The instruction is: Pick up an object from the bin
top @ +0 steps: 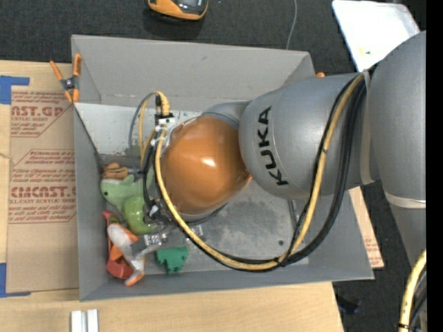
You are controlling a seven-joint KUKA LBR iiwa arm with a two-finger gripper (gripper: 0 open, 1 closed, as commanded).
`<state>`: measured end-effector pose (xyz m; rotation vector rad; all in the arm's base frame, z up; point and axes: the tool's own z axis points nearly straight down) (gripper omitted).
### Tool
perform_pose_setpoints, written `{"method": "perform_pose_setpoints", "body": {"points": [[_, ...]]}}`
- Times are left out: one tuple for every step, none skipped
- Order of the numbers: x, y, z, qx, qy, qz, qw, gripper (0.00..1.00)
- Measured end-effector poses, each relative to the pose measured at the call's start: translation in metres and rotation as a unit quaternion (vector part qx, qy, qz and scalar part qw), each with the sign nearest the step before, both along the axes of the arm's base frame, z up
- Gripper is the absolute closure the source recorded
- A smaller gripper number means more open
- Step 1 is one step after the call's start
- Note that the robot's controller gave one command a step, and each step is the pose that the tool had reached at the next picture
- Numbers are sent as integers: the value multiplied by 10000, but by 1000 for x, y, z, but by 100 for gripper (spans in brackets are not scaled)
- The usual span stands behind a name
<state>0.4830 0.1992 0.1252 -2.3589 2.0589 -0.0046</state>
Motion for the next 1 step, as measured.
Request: {"method": "perform_pose_setpoints", "body": {"points": [[2, -27, -27, 16, 40, -1602, 9871, 0]]}}
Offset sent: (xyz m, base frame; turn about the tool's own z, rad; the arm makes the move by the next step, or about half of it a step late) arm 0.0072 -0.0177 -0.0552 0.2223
